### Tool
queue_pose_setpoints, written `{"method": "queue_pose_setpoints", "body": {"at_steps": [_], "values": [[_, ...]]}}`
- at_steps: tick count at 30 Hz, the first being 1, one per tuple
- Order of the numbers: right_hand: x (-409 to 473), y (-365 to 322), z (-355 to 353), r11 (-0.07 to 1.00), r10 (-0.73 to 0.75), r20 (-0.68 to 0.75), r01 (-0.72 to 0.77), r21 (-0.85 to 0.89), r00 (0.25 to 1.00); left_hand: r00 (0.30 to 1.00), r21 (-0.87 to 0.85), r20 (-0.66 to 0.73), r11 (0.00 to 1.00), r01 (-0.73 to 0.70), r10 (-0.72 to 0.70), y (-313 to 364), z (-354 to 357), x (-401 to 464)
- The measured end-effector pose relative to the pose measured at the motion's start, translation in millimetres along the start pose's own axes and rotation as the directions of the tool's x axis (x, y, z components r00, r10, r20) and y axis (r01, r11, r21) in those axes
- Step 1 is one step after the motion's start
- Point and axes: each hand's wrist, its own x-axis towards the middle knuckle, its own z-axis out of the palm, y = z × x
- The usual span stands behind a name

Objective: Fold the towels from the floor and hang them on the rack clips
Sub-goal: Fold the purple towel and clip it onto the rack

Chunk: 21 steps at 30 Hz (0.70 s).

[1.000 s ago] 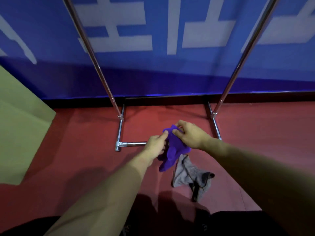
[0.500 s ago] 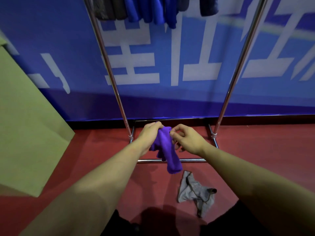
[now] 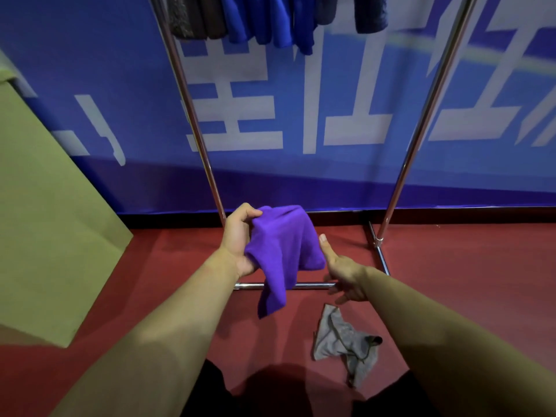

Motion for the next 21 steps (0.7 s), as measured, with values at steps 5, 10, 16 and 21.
{"method": "queue_pose_setpoints", "body": {"at_steps": [5,10,16,21], "values": [[8.7,-7.4,13.2,0.966,0.023,0.020,-0.028,0.255,1.000,0.996,-0.111,0.064,0.993,-0.049,0.057,4.6,10.6,4.0],[18.0,-16.7,20.9,0.828,-0.008,0.062,-0.028,0.561,0.998,0.996,-0.166,0.061,0.984,-0.061,0.072,3.7,15.5,8.5],[29.6,-24.3,25.6,0.703,-0.194,-0.023,0.155,0.694,0.981,0.994,-0.158,0.076,0.985,-0.072,0.084,1.3,17.9,6.8],[29.3,-24.0,12.5,0.621,-0.253,-0.214,0.327,0.712,0.944,0.996,-0.132,0.040,0.988,-0.074,0.080,5.9,6.0,5.8]]}}
